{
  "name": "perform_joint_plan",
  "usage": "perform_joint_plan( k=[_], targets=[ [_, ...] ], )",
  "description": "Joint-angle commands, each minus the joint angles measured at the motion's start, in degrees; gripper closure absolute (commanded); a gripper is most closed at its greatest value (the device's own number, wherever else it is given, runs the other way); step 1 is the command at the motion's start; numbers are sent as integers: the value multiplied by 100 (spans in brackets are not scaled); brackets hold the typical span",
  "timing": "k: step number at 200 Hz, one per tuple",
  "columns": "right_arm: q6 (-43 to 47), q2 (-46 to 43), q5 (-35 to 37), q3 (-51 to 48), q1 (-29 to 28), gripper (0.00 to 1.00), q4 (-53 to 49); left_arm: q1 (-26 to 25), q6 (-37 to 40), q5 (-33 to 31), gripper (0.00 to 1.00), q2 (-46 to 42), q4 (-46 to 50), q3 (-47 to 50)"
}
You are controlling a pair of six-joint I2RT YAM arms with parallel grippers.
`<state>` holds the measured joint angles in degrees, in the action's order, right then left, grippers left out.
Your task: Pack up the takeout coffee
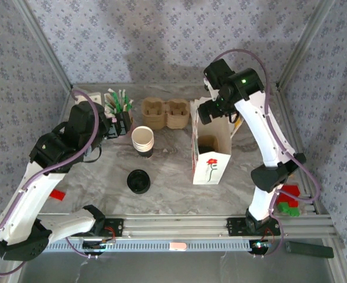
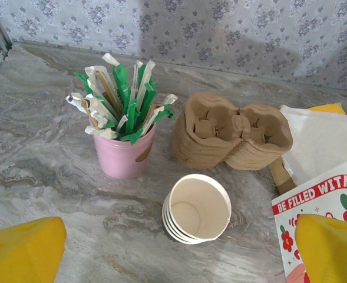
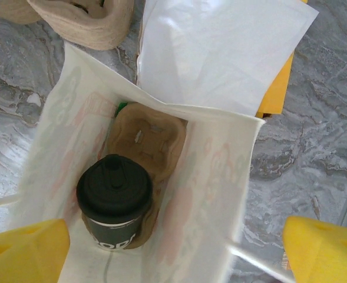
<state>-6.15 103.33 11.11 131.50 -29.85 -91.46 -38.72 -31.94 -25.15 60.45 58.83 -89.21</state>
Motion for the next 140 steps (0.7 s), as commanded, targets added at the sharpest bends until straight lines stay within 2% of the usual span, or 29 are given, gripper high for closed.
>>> perform_joint_plan(
  k=[1,55,114,140],
  targets=[
    [95,124,-89,231,27,6,-56,-47,74,-144,0,-15,129,-167],
    [62,124,-45,250,30,7,73,-52,92,-167,0,-42,167,-200],
    [260,588,289,1647,111,11,17,-55,209,-360,0,-76,253,-384],
    [403,514,475,1869,115,17,502,-56,319,-537,0,-128,260,-474]
  ],
)
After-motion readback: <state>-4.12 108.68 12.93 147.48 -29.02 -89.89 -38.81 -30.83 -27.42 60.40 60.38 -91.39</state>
